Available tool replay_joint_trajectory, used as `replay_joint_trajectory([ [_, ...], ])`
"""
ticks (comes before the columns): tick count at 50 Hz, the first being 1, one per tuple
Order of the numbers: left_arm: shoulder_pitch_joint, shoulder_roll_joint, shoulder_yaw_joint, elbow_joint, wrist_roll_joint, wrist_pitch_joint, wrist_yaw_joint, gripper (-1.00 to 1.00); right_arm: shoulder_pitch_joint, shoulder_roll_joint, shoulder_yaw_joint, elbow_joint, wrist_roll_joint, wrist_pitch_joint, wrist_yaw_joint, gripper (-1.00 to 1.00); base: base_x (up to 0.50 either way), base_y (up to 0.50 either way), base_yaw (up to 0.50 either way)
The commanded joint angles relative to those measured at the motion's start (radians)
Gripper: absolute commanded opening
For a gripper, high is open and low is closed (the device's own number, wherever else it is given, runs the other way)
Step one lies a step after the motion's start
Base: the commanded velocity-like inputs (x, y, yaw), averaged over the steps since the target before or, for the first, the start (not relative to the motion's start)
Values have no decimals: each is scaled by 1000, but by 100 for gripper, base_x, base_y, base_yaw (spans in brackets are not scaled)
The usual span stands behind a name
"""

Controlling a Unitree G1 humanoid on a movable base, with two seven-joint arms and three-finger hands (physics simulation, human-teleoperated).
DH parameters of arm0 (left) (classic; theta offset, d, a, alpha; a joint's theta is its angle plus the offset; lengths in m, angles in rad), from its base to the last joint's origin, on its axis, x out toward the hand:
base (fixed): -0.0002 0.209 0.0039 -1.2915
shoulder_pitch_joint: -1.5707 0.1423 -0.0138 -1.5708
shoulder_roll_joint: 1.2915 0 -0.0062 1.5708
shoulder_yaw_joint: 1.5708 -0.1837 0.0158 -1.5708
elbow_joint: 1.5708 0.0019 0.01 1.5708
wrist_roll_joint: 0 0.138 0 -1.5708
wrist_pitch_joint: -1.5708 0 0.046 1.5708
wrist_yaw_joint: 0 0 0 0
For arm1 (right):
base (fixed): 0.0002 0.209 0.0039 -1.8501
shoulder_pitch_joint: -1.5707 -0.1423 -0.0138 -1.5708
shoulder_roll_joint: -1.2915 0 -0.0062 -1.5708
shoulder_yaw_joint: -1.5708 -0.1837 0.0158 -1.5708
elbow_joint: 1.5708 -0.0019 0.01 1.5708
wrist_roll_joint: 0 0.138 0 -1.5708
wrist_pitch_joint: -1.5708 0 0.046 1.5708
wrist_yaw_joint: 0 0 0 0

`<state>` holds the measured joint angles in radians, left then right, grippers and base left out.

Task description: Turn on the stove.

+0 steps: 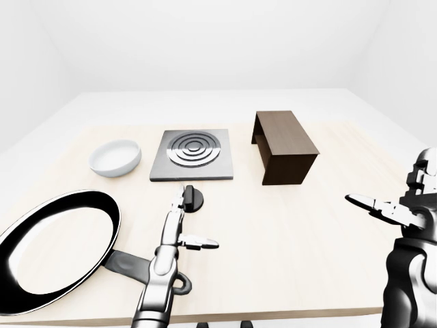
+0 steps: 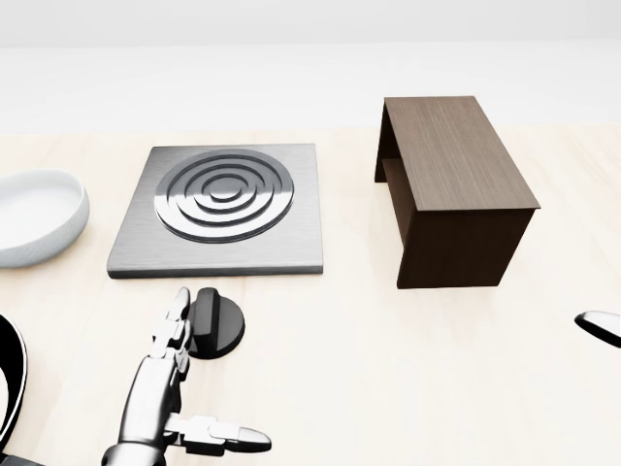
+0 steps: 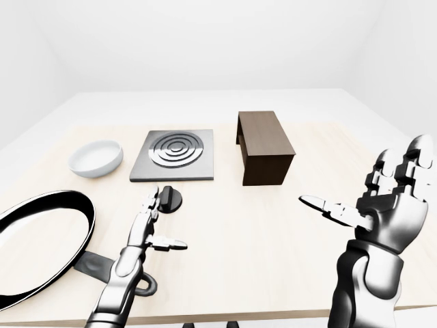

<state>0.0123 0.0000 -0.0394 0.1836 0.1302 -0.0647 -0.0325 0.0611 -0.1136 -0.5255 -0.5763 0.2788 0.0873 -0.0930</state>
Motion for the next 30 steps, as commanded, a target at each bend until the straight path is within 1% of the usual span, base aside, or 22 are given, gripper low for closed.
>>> replay_joint_trajectory([
  [1,7,-5,-12,-10,1,13,-2,100,-5,13,37,64,-18,0,2,100,0,0,0],
  [10,10,-4,-15,-13,3,14,-4,100,-5,14,37,69,-19,0,3,100,0,0,0],
  [12,16,-5,-16,-34,0,28,-8,100,-6,14,37,74,-19,0,4,100,0,0,0],
  [15,14,-5,-16,-27,0,24,-7,100,-5,13,37,61,-18,0,0,100,0,0,0],
  [19,22,-5,-21,-53,1,38,-12,100,-6,12,36,65,-18,0,2,100,0,0,0],
  [21,34,-7,-27,-77,2,51,-16,100,-7,12,36,65,-18,0,1,100,0,0,0],
  [23,38,-7,-32,-85,6,50,-17,100,-8,12,38,67,-19,0,1,100,0,0,0],
  [26,43,-6,-32,-104,1,64,-23,100,-9,11,37,62,-18,0,-1,100,0,0,0],
  [29,46,-6,-35,-116,2,71,-25,100,-9,11,37,63,-19,0,0,100,0,0,0],
  [30,44,-6,-35,-113,1,69,-26,100,-9,11,39,64,-20,0,0,100,0,0,0],
])
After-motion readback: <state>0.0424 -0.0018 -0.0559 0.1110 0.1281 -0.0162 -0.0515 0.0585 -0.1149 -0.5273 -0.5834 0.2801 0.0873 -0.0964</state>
